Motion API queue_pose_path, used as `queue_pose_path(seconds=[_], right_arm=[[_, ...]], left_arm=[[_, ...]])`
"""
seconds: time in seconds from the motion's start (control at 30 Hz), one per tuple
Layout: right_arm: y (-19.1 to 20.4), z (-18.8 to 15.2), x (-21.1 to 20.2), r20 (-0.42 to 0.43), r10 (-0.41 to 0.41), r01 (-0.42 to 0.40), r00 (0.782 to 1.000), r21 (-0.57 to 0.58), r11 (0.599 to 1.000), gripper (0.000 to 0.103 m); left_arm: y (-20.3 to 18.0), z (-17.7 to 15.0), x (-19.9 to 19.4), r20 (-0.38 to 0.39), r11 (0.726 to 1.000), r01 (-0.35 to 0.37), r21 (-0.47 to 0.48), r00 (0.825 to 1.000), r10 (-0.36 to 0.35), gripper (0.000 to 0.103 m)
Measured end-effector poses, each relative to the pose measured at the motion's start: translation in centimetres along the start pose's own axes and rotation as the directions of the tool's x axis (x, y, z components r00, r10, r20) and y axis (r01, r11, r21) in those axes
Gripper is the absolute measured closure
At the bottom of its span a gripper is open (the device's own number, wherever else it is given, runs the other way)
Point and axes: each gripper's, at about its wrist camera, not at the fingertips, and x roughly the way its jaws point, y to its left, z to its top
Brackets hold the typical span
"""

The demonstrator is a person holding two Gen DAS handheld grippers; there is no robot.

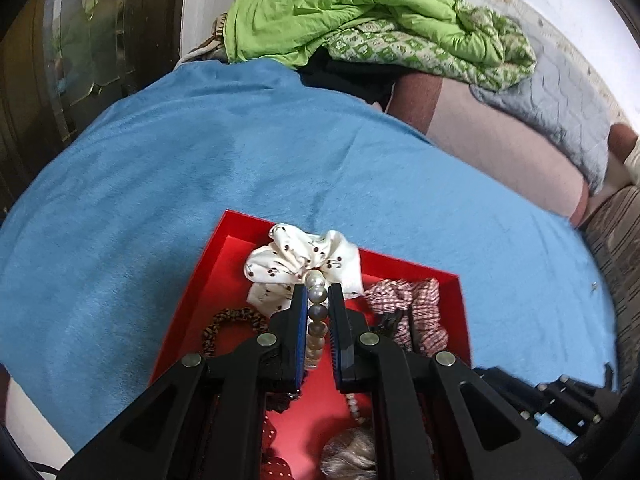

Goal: Organize jewelry
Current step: 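Lower both items into the tray and open both grippers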

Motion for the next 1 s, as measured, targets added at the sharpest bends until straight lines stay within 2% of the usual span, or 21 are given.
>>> queue_pose_path(seconds=[0.13,0.33,0.5,0.77,0.83,0.9,0.97,1.0], right_arm=[[-0.3,0.3,0.4,-0.018,-0.005,0.005,1.0,0.004,1.0,0.091],[0.8,0.2,1.1,-0.048,0.014,-0.016,0.999,-0.05,0.999,0.091],[1.2,-0.2,1.9,-0.073,0.015,-0.019,0.997,-0.06,0.998,0.091],[1.9,-1.1,2.7,-0.113,0.039,-0.047,0.993,-0.067,0.997,0.091],[2.1,-1.3,2.7,-0.12,0.045,-0.054,0.992,-0.075,0.996,0.091],[2.4,-1.5,2.8,-0.123,0.049,-0.059,0.991,-0.079,0.995,0.091],[2.5,-1.7,2.7,-0.129,0.057,-0.068,0.99,-0.075,0.995,0.091],[2.5,-1.7,2.7,-0.132,0.063,-0.073,0.989,-0.069,0.995,0.09]], left_arm=[[-0.5,-0.1,1.3,-0.039,0.999,-0.036,0.014,0.999,0.037,0.093],[-1.1,-0.2,1.5,-0.025,0.994,-0.092,0.052,0.995,0.093,0.093],[-0.8,0.0,1.7,-0.029,0.996,-0.085,0.029,0.996,0.086,0.093],[-0.1,0.3,0.8,0.016,0.998,-0.07,-0.009,0.997,0.07,0.093],[-0.1,0.3,0.4,0.034,0.998,-0.063,-0.011,0.997,0.064,0.088],[-0.1,0.4,-0.2,0.064,0.998,-0.064,-0.018,0.996,0.065,0.066],[0.0,0.4,-0.7,0.092,0.997,-0.069,-0.029,0.993,0.071,0.058],[0.0,0.5,-0.9,0.103,0.997,-0.067,-0.033,0.992,0.07,0.058]])
